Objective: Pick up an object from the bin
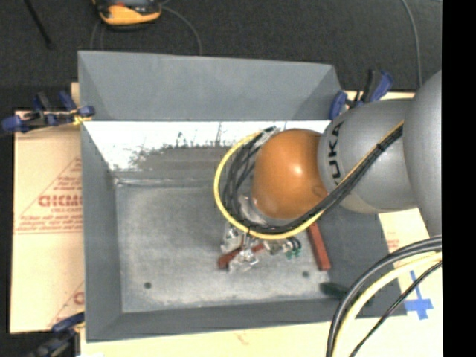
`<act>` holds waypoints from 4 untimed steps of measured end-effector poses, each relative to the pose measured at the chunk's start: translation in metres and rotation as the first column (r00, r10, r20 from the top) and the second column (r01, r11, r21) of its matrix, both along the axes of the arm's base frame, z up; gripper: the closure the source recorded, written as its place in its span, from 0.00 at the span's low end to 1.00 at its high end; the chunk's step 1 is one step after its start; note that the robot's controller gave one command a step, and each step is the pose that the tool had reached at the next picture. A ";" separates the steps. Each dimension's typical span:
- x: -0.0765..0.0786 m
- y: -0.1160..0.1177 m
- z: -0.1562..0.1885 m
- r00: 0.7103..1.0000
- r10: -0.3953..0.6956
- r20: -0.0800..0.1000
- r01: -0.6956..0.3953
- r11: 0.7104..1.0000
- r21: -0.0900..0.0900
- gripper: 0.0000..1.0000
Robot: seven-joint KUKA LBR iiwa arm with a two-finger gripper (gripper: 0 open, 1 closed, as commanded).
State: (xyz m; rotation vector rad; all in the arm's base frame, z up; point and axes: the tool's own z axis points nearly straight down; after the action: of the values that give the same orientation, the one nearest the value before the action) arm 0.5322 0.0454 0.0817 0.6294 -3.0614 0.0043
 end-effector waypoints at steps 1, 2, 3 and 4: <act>-0.001 0.000 0.015 1.000 -0.003 0.009 0.003 1.000 0.005 1.00; 0.001 0.000 0.031 1.000 -0.003 0.018 0.003 1.000 0.006 1.00; 0.002 0.000 0.038 1.000 -0.004 0.022 0.004 1.000 0.006 1.00; 0.000 0.000 0.047 1.000 -0.005 0.012 0.005 1.000 0.005 1.00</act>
Offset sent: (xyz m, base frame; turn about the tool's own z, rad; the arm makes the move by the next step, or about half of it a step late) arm 0.0000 0.0000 0.0362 0.0000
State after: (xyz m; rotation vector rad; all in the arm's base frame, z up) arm 0.5318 0.0450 0.1282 0.6248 -3.0757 0.0000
